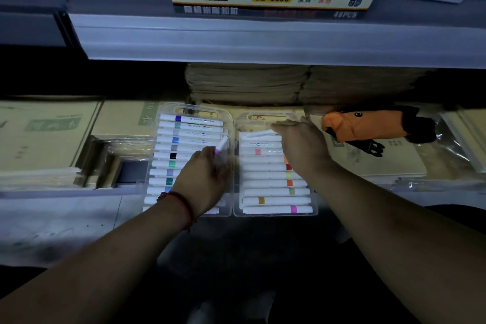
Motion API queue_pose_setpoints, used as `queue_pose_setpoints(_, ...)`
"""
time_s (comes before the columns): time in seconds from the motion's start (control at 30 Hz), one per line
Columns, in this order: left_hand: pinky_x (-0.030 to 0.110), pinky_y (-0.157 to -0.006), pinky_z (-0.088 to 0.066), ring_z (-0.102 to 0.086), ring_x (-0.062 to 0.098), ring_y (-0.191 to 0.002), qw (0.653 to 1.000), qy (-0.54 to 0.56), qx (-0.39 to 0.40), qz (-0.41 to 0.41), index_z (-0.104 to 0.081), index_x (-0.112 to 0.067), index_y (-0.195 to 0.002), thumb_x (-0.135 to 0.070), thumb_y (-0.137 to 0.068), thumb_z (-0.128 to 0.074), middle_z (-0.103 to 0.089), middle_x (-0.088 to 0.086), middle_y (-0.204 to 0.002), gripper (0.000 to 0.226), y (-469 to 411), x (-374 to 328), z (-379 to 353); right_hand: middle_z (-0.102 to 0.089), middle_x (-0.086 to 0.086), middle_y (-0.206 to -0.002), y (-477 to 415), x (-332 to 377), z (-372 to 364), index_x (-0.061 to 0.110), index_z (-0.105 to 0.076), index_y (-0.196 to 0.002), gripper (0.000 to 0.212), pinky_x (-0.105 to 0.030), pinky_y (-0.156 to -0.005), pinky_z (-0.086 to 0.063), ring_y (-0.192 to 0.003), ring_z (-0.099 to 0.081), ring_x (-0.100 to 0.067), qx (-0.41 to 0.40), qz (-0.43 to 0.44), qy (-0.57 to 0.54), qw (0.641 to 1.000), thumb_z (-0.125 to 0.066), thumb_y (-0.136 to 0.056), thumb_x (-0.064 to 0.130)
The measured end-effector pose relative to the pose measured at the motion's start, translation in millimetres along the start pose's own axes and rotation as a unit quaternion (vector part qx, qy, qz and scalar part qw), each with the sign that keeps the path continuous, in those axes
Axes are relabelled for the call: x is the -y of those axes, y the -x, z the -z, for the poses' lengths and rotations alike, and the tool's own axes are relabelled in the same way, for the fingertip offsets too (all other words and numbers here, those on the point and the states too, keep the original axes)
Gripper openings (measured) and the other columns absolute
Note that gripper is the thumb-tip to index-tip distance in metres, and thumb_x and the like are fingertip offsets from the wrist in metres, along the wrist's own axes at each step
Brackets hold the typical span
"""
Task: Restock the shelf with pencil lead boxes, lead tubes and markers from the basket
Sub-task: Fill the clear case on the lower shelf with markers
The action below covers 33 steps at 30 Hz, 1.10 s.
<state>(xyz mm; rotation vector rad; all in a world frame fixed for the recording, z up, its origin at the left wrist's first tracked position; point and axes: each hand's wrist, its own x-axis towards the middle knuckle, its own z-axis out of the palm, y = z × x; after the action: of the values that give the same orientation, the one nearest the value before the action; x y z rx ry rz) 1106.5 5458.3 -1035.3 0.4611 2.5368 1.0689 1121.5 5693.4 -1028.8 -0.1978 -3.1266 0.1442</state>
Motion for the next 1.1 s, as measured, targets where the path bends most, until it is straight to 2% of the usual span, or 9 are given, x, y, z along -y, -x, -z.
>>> queue_pose_setpoints(0.17,0.018,-0.063,-0.04,-0.046,0.019,-0.072,0.998,-0.045,0.009,-0.046,-0.055,-0.008,-0.105,-0.009,-0.102,-0.04,-0.05,0.011,-0.089,0.016,2,3,-3,-0.069,-0.008,-0.119,2,8,4,0.02,-0.055,-0.137,0.047,-0.036,-0.081,-0.052,-0.106,-0.066,-0.032,0.051,-0.006,0.114,0.992,-0.046,-0.094,0.003)
queue_pose_setpoints(0.3,0.042,-0.065,-0.049,-0.059,0.024,-0.072,0.996,-0.064,0.012,-0.057,-0.055,-0.019,-0.114,-0.024,-0.105,-0.038,-0.062,0.007,-0.085,0.02,3,1,1,-0.047,-0.012,-0.149,-2,11,-4,0.011,-0.039,-0.149,0.051,-0.041,-0.102,-0.046,-0.138,-0.044,-0.03,0.11,-0.006,0.124,0.986,-0.042,-0.098,0.007)
queue_pose_setpoints(0.4,0.04,-0.064,-0.05,-0.061,0.023,-0.071,0.998,-0.047,0.01,-0.049,-0.053,-0.024,-0.121,-0.029,-0.105,-0.039,-0.066,0.003,-0.08,0.022,7,-4,4,-0.019,-0.014,-0.165,5,18,-8,0.004,-0.019,-0.157,0.064,-0.042,-0.12,-0.028,-0.153,-0.016,-0.031,0.158,-0.019,0.098,0.982,-0.045,-0.1,0.01)
queue_pose_setpoints(0.53,0.034,-0.063,-0.032,-0.049,0.022,-0.073,0.999,-0.018,-0.002,-0.033,-0.052,-0.017,-0.09,-0.026,-0.103,-0.04,-0.055,0.01,-0.077,0.019,8,-9,3,0.01,-0.014,-0.167,13,10,-13,0.002,0.003,-0.159,0.072,-0.045,-0.126,-0.006,-0.154,0.01,-0.032,0.198,0.013,0.061,0.978,-0.04,-0.101,0.01)
queue_pose_setpoints(0.7,0.026,-0.071,-0.031,-0.04,0.02,-0.087,0.995,-0.039,-0.006,-0.09,-0.064,-0.007,-0.106,-0.006,-0.102,-0.046,-0.05,0.009,-0.081,0.018,6,-16,2,-0.034,-0.008,-0.161,19,13,6,0.01,-0.035,-0.154,0.053,-0.03,-0.116,-0.028,-0.148,-0.031,-0.021,0.07,0.011,-0.17,0.983,-0.045,-0.105,0.027)
queue_pose_setpoints(0.8,0.026,-0.072,-0.039,-0.051,0.027,-0.082,0.987,-0.08,-0.022,-0.141,-0.064,-0.006,-0.127,-0.004,-0.097,-0.045,-0.051,0.014,-0.086,0.035,3,-17,-1,-0.067,0.002,-0.128,27,36,20,0.021,-0.06,-0.134,0.038,-0.029,-0.093,-0.051,-0.109,-0.066,-0.011,0.02,-0.001,-0.35,0.937,-0.057,-0.1,0.038)
queue_pose_setpoints(0.9,0.042,-0.072,-0.052,-0.058,0.031,-0.083,0.986,-0.09,-0.044,-0.132,-0.066,-0.017,-0.129,-0.021,-0.093,-0.039,-0.054,0.009,-0.095,0.046,1,-16,-3,-0.074,0.002,-0.093,30,39,27,0.018,-0.073,-0.111,0.019,-0.03,-0.068,-0.059,-0.068,-0.069,-0.005,0.039,0.005,-0.41,0.911,-0.069,-0.094,0.023)
queue_pose_setpoints(1.0,0.044,-0.077,-0.053,-0.059,0.031,-0.091,0.987,-0.089,-0.05,-0.127,-0.068,-0.023,-0.128,-0.026,-0.094,-0.039,-0.058,0.004,-0.102,0.045,-2,-15,-4,-0.073,0.005,-0.096,27,28,27,0.019,-0.076,-0.104,0.014,-0.022,-0.073,-0.054,-0.077,-0.066,-0.001,0.067,0.051,-0.356,0.931,-0.068,-0.094,0.017)
queue_pose_setpoints(1.1,0.042,-0.084,-0.052,-0.06,0.032,-0.097,0.986,-0.107,-0.046,-0.123,-0.069,-0.021,-0.123,-0.023,-0.093,-0.047,-0.062,0.006,-0.107,0.037,-1,-19,-5,-0.072,0.004,-0.11,25,18,23,0.023,-0.074,-0.112,0.019,-0.034,-0.088,-0.052,-0.1,-0.064,-0.012,0.079,0.094,-0.243,0.962,-0.064,-0.096,0.022)
